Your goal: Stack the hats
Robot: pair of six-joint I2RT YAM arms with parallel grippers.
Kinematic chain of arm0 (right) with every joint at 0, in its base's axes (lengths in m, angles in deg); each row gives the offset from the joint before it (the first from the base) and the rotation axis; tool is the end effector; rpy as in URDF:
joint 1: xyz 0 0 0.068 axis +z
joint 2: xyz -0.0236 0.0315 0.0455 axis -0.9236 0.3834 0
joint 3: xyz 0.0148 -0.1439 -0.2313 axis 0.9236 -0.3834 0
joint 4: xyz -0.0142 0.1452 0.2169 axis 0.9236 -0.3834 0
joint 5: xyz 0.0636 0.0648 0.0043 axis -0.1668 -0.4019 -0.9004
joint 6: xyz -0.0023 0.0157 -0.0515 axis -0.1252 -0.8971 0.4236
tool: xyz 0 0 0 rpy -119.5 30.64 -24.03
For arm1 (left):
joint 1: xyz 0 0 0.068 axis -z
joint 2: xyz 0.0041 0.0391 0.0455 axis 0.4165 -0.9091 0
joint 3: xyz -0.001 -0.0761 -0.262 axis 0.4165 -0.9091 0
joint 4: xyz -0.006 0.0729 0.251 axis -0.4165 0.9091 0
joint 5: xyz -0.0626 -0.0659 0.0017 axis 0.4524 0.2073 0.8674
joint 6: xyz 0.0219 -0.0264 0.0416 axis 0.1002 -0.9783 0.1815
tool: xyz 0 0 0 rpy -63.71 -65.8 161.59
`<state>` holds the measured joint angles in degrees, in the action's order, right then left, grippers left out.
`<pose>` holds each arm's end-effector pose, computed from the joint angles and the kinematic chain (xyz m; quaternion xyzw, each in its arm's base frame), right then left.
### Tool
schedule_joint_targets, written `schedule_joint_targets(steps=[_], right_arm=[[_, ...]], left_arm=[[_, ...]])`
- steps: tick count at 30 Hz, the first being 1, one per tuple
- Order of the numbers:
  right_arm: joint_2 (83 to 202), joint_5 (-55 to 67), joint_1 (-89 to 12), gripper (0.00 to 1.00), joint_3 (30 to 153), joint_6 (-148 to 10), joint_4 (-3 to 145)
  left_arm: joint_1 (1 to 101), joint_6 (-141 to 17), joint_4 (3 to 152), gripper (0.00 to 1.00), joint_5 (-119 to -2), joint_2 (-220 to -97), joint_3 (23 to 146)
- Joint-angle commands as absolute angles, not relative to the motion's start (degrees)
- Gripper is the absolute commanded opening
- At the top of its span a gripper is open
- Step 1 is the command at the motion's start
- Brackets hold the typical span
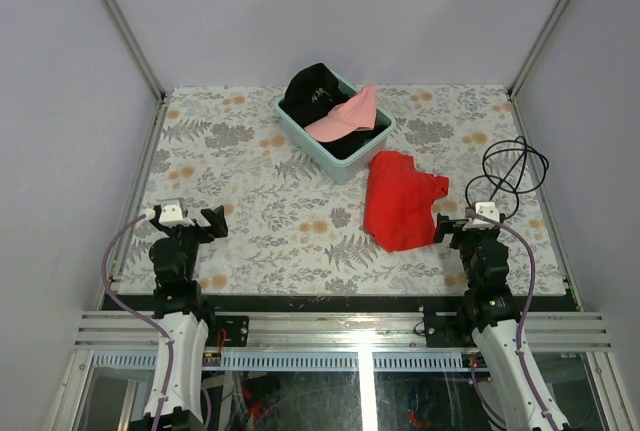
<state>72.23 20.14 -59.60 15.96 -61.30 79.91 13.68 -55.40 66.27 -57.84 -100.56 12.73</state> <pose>0.1215 0.0124 0.1735 -0.0121 0.7201 -0.0006 0.6938 0.1278 0.0179 0.1707 -0.0396 0.7295 -0.0354 0.6819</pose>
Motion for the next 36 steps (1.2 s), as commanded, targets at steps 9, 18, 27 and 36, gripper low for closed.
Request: schedule_joint_targets(steps=[9, 18, 27, 36], right_arm=[[71.65, 24.13, -59.68, 0.99, 10.51, -62.55, 82.59], [74.02, 19.06, -59.65, 0.99, 11.13, -60.54, 83.49], [69.65, 14.88, -59.66, 0.99, 24.21, -66.12, 71.25], [81.19, 18.13, -59.63, 0.99, 39.31, -79.26, 68.81]], left_arm=[[13.72, -54.80, 62.56, 1.00, -57.36, -100.65, 7.29], [13.73, -53.79, 68.96, 1.00, -54.90, -99.81, 12.83], [13.78, -69.17, 84.67, 1.00, -59.60, -108.96, 37.23], [13.95, -66.41, 82.93, 1.00, -56.71, -118.71, 59.17]])
